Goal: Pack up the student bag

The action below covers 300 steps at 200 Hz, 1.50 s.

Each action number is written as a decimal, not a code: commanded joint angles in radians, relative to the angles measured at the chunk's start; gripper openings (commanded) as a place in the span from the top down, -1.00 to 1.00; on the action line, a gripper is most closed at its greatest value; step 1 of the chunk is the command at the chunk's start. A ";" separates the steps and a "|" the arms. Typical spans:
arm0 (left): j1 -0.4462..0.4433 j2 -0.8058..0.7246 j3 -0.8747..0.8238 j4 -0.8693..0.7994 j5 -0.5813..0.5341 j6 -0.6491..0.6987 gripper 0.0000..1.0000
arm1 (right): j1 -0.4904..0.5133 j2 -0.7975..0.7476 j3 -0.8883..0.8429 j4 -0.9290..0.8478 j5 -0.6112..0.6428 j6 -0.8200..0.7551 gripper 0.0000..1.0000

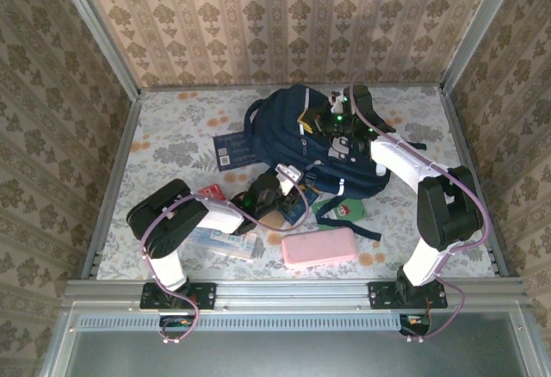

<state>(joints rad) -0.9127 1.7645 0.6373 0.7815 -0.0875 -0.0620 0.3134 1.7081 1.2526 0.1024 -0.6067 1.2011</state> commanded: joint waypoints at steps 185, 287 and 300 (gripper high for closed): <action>0.072 -0.093 -0.099 -0.010 0.053 -0.061 1.00 | 0.039 -0.001 0.080 -0.244 0.068 -0.358 1.00; 0.103 -0.208 -0.150 -0.132 0.071 -0.118 1.00 | 0.093 0.052 0.176 -0.486 0.261 -0.604 1.00; 0.104 -0.214 -0.161 -0.136 0.074 -0.130 1.00 | 0.097 0.060 0.183 -0.496 0.274 -0.620 1.00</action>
<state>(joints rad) -0.8200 1.5883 0.5022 0.6743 -0.0177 -0.1474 0.4007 1.7466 1.3907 -0.3267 -0.3996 0.6617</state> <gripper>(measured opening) 0.118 0.068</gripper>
